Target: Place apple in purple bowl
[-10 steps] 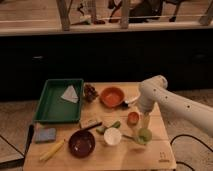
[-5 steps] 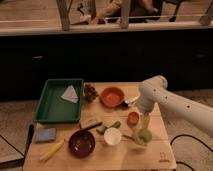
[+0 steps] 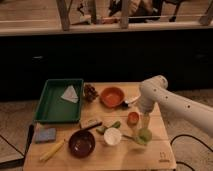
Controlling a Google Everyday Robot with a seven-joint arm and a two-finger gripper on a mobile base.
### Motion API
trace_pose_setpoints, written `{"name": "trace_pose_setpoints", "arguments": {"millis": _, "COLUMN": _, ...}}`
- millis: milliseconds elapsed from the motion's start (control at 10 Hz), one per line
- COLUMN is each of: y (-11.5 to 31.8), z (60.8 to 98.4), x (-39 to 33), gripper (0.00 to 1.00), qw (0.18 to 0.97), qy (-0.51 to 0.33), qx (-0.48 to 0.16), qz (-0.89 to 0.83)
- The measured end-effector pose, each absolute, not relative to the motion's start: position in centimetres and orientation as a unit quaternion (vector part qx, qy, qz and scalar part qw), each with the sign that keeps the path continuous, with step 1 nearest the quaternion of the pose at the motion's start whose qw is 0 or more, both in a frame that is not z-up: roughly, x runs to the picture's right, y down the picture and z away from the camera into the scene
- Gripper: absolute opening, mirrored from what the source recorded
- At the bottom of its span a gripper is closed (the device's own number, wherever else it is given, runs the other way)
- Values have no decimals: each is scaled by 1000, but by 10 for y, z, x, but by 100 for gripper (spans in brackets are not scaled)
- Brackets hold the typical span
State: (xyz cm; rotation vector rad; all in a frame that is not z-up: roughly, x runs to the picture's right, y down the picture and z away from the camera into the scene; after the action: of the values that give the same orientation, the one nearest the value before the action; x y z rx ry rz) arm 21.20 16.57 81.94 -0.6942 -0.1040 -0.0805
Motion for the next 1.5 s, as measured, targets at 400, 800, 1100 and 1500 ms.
{"name": "trace_pose_setpoints", "arguments": {"millis": 400, "y": 159, "z": 767, "x": 207, "gripper": 73, "qw": 973, "qy": -103, "qx": -197, "qz": -61}}
{"name": "trace_pose_setpoints", "arguments": {"millis": 800, "y": 155, "z": 737, "x": 199, "gripper": 80, "qw": 978, "qy": -138, "qx": -131, "qz": -90}}
{"name": "trace_pose_setpoints", "arguments": {"millis": 1100, "y": 149, "z": 734, "x": 196, "gripper": 80, "qw": 977, "qy": -143, "qx": -127, "qz": -99}}
{"name": "trace_pose_setpoints", "arguments": {"millis": 1500, "y": 138, "z": 734, "x": 194, "gripper": 80, "qw": 976, "qy": -142, "qx": -131, "qz": -104}}
